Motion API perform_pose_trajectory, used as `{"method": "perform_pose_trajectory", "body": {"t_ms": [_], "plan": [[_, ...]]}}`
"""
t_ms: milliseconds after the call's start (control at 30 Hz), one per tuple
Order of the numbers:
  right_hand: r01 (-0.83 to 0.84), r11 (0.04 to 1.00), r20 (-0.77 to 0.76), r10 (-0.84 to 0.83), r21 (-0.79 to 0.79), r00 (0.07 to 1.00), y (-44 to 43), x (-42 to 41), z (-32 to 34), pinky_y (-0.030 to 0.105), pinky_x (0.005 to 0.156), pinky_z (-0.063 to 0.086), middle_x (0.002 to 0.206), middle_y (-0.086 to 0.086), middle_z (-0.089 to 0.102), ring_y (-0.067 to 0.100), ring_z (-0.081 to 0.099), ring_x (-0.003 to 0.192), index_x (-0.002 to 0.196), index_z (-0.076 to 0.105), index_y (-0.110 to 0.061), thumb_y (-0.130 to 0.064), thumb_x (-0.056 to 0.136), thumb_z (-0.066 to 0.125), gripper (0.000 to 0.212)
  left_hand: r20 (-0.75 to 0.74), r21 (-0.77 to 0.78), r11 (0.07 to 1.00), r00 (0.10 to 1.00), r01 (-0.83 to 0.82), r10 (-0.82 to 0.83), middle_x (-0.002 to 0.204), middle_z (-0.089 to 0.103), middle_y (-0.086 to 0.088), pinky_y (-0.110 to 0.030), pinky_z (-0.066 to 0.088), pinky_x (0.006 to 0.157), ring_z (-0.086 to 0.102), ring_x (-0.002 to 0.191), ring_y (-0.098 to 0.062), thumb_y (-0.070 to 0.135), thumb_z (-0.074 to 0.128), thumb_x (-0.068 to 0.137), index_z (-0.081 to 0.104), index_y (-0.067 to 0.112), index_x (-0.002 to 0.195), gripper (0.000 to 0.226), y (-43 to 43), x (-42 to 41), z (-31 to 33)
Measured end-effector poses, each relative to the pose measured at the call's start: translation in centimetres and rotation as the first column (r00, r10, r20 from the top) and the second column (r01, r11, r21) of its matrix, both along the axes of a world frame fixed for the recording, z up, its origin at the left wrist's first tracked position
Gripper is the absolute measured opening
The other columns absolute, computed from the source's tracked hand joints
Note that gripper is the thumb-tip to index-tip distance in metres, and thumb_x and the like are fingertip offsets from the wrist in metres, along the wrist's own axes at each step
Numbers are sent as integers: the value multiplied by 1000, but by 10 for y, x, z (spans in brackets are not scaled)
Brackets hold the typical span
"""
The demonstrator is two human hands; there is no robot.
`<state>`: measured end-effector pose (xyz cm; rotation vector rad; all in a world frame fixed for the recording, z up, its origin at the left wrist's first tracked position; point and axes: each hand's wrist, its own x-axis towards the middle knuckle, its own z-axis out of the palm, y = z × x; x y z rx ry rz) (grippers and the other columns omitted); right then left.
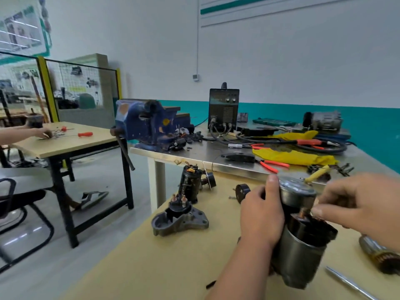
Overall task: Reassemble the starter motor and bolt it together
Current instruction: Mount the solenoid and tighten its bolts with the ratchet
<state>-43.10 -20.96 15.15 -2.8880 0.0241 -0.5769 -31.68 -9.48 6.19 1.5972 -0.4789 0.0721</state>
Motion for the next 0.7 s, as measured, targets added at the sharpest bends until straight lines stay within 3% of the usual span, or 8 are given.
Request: {"method": "perform_pose_trajectory", "body": {"t_ms": [33,100,233,333,433,533,600,700], "plan": [[20,999,-10,-20,-36,1000,9,0,5,20,45,39,67,-40,56,-15,54,64,81,54,-65,-78,60,45,27,10,-1,1000,1000,-4,4,69,65,6,-29,42,59,54,64,-5,83,21,70,60,23,65,72,1,1,-1],[82,996,-23,-82,-36,996,15,2,8,21,49,36,69,-21,61,-4,56,64,76,60,-46,-73,69,46,31,17,-17,1000,1000,-13,14,66,64,6,-29,41,58,53,63,-5,83,21,70,58,22,63,71,0,2,-2],[46,998,-7,-46,32,999,25,0,0,28,63,48,74,-11,59,3,53,68,73,60,-30,-54,86,51,29,35,-61,998,999,10,-8,57,61,11,-20,36,48,50,51,0,82,22,70,59,26,59,68,-2,4,-3],[83,992,-64,-77,100,995,16,-16,4,29,56,45,56,-4,53,11,48,51,62,55,-19,-70,80,30,60,18,-99,995,1000,12,-10,69,70,11,-25,41,55,60,60,0,82,22,70,69,22,71,77,-4,5,-3],[139,970,-52,-131,200,990,8,-29,12,28,49,35,43,-4,35,10,33,37,51,45,-20,-79,68,22,65,22,-113,994,1000,-5,8,72,71,15,-15,41,52,62,66,2,82,19,69,72,23,76,80,-3,5,-3],[75,966,-33,-69,248,997,12,-27,9,26,55,41,61,-11,57,3,53,57,73,61,-28,-69,77,28,53,28,-110,994,1000,-2,5,69,71,9,-14,40,48,60,62,-3,82,20,71,71,18,74,82,-3,4,-2],[17,953,-83,9,301,997,16,-24,5,20,57,42,68,-23,60,-3,55,66,92,66,-32,-66,81,26,54,35,-108,994,999,1,2,67,70,6,-15,39,47,59,58,-4,81,20,72,69,17,70,80,-2,2,-2],[44,931,-113,-3,362,994,18,-22,5,26,59,41,56,-14,57,1,55,55,79,70,-30,-71,79,24,62,83,-71,997,997,3,3,61,65,8,-21,38,50,56,58,-5,80,22,72,63,24,62,71,-4,-3,-1]]}}
